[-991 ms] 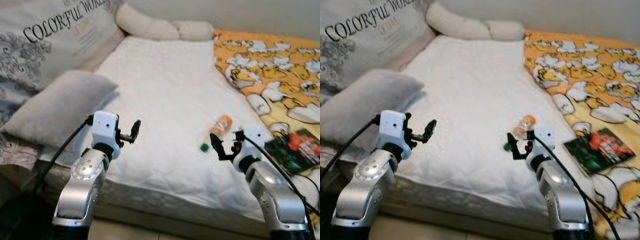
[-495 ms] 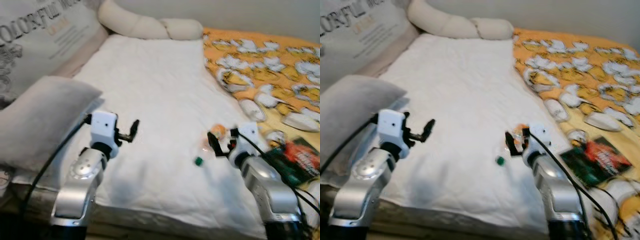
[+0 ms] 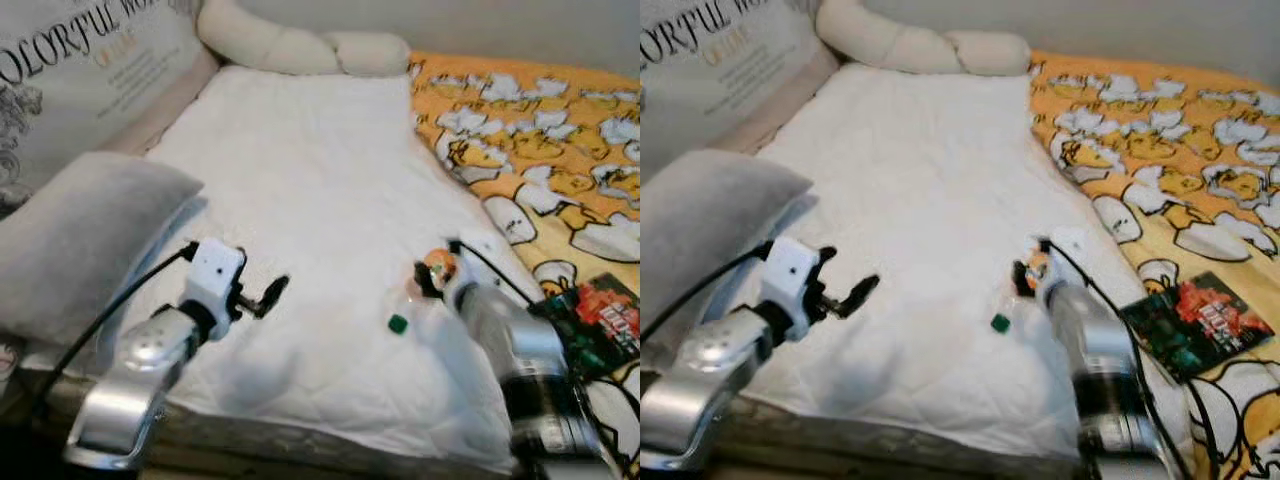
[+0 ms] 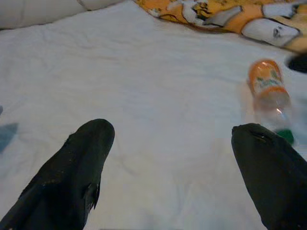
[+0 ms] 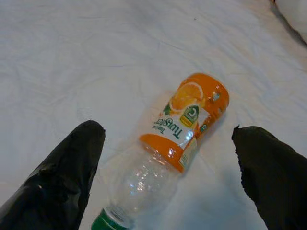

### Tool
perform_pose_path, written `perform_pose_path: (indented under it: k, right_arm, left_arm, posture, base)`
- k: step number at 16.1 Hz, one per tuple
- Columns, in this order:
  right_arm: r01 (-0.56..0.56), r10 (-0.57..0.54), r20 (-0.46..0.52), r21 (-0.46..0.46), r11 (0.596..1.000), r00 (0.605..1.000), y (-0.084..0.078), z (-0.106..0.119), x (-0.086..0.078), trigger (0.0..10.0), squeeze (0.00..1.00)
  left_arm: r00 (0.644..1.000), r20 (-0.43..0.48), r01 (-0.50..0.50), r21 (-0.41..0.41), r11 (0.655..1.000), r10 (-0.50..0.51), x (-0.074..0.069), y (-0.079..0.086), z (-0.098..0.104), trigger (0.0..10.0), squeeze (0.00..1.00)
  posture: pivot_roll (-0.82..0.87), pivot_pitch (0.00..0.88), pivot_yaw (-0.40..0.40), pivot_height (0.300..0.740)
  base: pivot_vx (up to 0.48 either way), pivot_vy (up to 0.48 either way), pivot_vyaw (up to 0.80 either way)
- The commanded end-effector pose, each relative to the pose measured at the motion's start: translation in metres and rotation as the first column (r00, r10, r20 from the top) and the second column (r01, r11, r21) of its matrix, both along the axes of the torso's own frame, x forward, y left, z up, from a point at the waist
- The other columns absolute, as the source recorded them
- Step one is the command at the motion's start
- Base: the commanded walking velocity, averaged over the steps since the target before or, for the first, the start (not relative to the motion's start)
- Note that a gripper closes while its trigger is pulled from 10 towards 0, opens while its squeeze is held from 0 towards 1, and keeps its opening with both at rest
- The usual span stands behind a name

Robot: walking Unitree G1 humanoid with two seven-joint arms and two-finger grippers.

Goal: Clean up the room

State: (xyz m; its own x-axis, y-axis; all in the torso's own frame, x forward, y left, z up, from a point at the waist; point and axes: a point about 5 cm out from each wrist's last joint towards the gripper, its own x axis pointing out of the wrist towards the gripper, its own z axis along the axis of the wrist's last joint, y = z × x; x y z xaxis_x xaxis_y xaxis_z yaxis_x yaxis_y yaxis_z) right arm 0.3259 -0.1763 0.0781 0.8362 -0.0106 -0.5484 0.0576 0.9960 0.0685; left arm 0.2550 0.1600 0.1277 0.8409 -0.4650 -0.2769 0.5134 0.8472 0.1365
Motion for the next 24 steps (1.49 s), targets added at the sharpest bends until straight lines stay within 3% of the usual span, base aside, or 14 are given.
perform_pose_path:
  k: [1, 5, 9, 12, 16, 21, 24]
  right_arm:
    - [0.038, -0.037, -0.042, 0.019, 0.999, 0.998, -0.003, -0.007, 0.005, 10.0, 0.00]
    - [0.094, -0.087, -0.076, 0.082, 0.992, 0.993, -0.001, -0.010, 0.023, 10.0, 0.00]
    - [0.110, -0.103, -0.093, 0.067, 0.992, 0.990, 0.005, -0.007, 0.035, 10.0, 0.00]
    - [0.099, -0.092, -0.113, 0.053, 0.994, 0.989, 0.011, -0.011, 0.034, 10.0, 0.00]
    - [0.118, -0.128, -0.164, -0.071, 0.990, 0.978, 0.007, -0.023, 0.026, 10.0, 0.00]
    - [0.204, -0.215, -0.129, -0.090, 0.975, 0.968, -0.001, -0.022, 0.026, 10.0, 0.00]
    - [0.212, -0.219, -0.178, -0.057, 0.976, 0.959, 0.000, -0.032, 0.019, 10.0, 0.00]
  left_arm:
    - [0.998, -0.011, 0.063, 0.008, 0.998, -0.063, -0.002, -0.002, 0.005, 10.0, 0.00]
    - [0.989, -0.044, 0.145, 0.043, 0.988, -0.144, -0.001, -0.001, 0.012, 10.0, 0.00]
    - [0.975, -0.081, 0.210, 0.053, 0.976, -0.206, -0.009, -0.002, 0.020, 10.0, 0.00]
    - [0.966, -0.099, 0.245, 0.075, 0.967, -0.237, -0.015, -0.002, 0.023, 10.0, 0.00]
    - [0.941, -0.129, 0.324, 0.085, 0.942, -0.312, -0.028, -0.010, 0.028, 10.0, 0.00]
    - [0.942, -0.141, 0.316, 0.076, 0.946, -0.303, -0.033, -0.014, 0.026, 10.0, 0.00]
    - [0.935, -0.148, 0.334, 0.072, 0.940, -0.321, -0.033, -0.016, 0.025, 10.0, 0.00]
  posture:
    - [0.09, 0.000, -0.004, 0.740]
    - [0.12, 0.000, 0.002, 0.740]
    - [0.18, 0.000, -0.004, 0.740]
    - [0.21, 0.000, -0.011, 0.740]
    - [0.26, 0.000, -0.019, 0.740]
    - [0.25, 0.000, -0.030, 0.740]
    - [0.25, 0.000, -0.026, 0.740]
  base:
    - [0.000, 0.000, 0.00]
    - [0.000, 0.000, 0.00]
    - [0.000, 0.000, 0.00]
    - [0.000, 0.000, 0.00]
    - [0.000, 0.000, 0.00]
    - [0.000, 0.000, 0.00]
    - [0.000, 0.000, 0.00]
